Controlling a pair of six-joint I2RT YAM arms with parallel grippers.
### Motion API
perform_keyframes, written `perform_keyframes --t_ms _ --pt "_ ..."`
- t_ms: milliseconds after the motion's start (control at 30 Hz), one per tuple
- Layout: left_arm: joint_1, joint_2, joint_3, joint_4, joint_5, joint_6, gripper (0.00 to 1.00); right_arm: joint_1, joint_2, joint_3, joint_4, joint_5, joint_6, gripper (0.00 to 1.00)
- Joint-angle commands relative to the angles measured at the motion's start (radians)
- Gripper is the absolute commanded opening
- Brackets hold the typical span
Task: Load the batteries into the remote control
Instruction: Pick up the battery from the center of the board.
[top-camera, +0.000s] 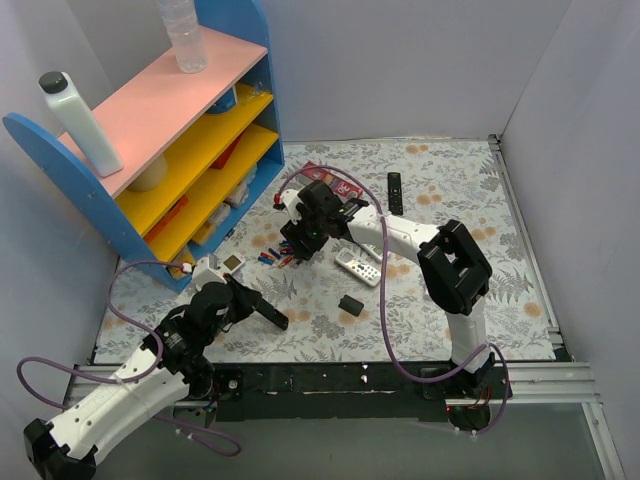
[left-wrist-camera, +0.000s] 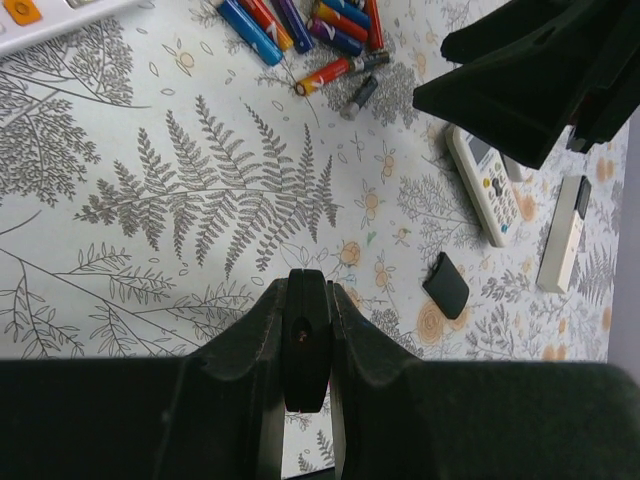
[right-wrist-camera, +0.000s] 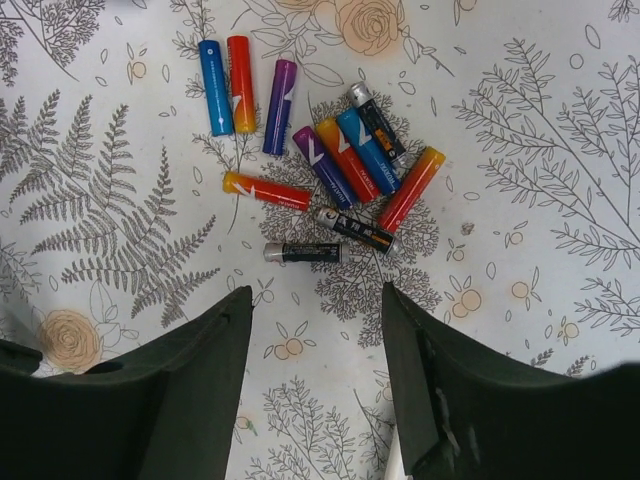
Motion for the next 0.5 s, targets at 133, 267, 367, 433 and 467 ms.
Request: perform_keyframes --t_ms 133,267,367,433,467 --pt "0.005 -0.004 0.083 -0.064 -0.157 -0.006 0.0 0.011 0.05 0.1 0.01 -0.033 -0.038 0.54" --pt "0.005 -0.037 0.063 -0.035 -0.174 -0.011 0.0 0.031 0.08 0.141 -0.013 0.03 0.041 0.52" --pt "0.005 -0.071 0.048 -0.028 -0.18 -0.019 0.0 0.047 0.074 0.141 0.004 0.094 0.162 0.51" --pt "0.005 -0.089 0.04 -0.035 -0.186 -0.023 0.0 0.063 0.067 0.126 0.03 0.108 0.213 0.51" --pt "0.005 -0.094 0.037 -0.037 -0.186 -0.028 0.0 0.069 0.07 0.13 0.045 0.12 0.216 0.5"
